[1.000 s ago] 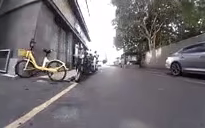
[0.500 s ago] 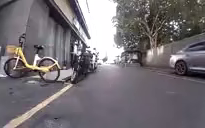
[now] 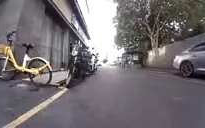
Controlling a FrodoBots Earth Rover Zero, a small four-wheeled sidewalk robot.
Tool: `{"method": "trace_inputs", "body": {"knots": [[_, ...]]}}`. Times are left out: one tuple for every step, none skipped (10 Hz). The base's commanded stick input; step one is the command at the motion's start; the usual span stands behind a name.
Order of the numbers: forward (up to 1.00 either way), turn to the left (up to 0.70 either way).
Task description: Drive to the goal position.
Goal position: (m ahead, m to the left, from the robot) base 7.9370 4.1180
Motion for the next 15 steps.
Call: {"method": "trace_inputs", "body": {"knots": [[0.70,0.00],[0.70,0.00],[0.70,0.00],[0.70,0.00],[0.70,0.00],[0.70,0.00],[0.70,0.00],[0.70,0.00],[0.70,0.00],[0.70,0.00],[0.70,0.00],[0.70,0.00],[0.70,0.00],[0.70,0.00],[0.70,0.00]]}}
